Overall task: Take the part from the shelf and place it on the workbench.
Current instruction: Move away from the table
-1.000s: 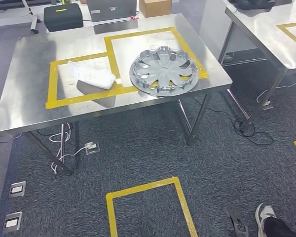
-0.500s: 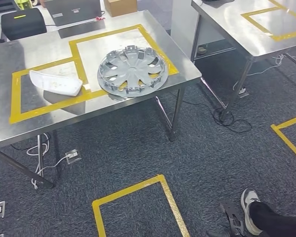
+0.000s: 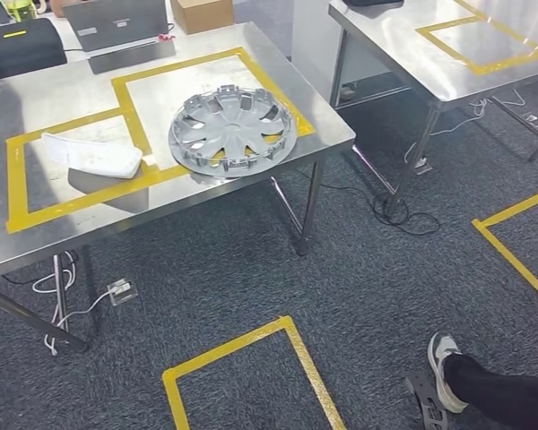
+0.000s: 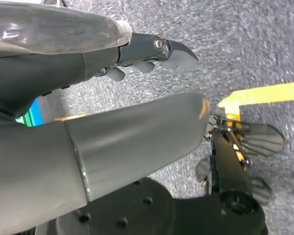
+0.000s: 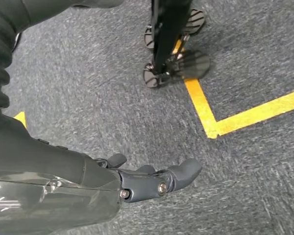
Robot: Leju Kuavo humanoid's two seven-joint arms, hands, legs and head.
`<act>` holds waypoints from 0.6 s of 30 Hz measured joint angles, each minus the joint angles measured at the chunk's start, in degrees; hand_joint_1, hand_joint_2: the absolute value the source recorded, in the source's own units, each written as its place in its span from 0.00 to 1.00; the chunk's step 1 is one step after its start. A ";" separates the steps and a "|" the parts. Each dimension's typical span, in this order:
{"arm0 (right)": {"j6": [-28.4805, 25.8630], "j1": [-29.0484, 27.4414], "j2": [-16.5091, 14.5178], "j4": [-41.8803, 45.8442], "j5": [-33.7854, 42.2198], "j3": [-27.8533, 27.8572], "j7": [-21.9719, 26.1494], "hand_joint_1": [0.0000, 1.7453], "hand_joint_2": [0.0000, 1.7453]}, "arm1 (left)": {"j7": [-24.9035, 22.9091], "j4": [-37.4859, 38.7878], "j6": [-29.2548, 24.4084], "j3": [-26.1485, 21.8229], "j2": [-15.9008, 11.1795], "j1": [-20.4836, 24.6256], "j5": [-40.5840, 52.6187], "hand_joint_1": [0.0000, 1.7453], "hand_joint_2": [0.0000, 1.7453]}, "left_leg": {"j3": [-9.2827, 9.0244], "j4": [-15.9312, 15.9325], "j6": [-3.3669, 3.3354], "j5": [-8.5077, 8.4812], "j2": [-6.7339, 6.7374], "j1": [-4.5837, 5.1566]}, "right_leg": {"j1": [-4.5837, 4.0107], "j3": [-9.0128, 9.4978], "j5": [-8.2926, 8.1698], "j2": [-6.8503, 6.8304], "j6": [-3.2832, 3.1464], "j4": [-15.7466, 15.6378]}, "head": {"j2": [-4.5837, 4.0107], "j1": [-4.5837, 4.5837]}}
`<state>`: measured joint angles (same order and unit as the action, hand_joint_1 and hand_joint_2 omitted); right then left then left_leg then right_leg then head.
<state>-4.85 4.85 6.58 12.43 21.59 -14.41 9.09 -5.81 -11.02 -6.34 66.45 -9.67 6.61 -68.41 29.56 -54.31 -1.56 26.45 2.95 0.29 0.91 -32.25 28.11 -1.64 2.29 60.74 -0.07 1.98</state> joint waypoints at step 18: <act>0.02 0.39 0.00 -0.15 0.14 0.01 -0.24 0.00 1.00 | -0.09 0.00 -0.02 0.00 -0.11 -0.06 0.11 0.00 0.00 | 1.01 -0.82 2.29 -0.14 -4.95 -0.91 | 0.24 2.10 -1.63 5.34 -1.54 -5.11 | 0.00 -2.52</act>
<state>-4.83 5.24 6.58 12.28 21.73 -14.40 8.85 -5.91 -11.02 -6.36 66.45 -9.78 6.55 -68.30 30.58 -55.13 0.73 26.31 -2.00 -0.62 1.15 -30.15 26.47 3.70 0.75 55.64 -0.07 -0.54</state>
